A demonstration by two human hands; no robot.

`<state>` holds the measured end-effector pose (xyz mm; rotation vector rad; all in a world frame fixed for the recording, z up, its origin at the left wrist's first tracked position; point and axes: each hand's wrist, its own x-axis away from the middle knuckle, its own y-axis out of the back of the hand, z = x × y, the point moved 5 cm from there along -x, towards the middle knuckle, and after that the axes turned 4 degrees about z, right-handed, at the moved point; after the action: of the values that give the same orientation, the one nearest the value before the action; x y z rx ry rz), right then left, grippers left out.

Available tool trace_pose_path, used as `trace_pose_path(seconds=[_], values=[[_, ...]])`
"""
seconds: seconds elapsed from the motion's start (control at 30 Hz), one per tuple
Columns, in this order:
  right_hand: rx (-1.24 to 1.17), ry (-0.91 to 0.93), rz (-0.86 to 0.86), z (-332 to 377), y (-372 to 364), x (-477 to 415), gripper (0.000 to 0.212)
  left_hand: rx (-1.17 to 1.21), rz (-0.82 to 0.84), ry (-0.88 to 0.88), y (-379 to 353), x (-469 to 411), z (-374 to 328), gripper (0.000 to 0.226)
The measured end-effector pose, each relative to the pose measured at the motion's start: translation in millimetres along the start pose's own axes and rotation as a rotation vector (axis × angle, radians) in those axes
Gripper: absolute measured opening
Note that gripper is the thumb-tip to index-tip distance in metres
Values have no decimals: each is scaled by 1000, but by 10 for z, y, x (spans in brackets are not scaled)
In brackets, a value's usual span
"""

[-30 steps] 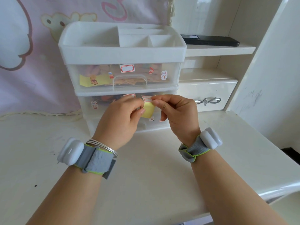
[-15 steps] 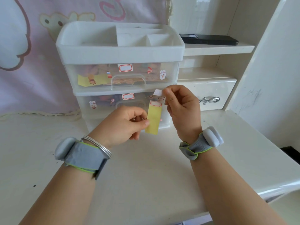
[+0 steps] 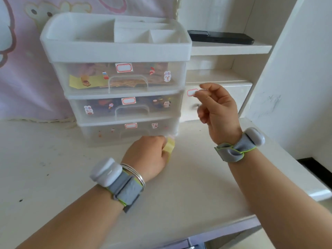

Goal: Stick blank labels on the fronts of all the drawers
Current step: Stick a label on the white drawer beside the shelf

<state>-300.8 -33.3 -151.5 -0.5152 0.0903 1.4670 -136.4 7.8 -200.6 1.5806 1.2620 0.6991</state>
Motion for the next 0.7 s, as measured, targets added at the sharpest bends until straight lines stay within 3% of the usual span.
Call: trace_pose_path(seconds=[0.2,0.3,0.37,0.5,0.6,0.7], values=[[116,86,-154,144,650,-297,14,-261,-47,12,-35,-2,-49,23],[111,51,-230,44,907,-368,19,-401,-170,-155,33,-5,-240,21],[80,14,-206,-50,984,-368,20,-371,-263,-281,81,-91,-386,14],[109,-1,-90,-87,1003,-397,21,-196,-379,-428,205,-460,-760,22],[138,-19,-34,-133,974,-421,21,-64,-514,-433,250,-777,-956,31],[176,-22,-15,-200,964,-438,19,-108,-569,-293,149,-1075,-992,50]])
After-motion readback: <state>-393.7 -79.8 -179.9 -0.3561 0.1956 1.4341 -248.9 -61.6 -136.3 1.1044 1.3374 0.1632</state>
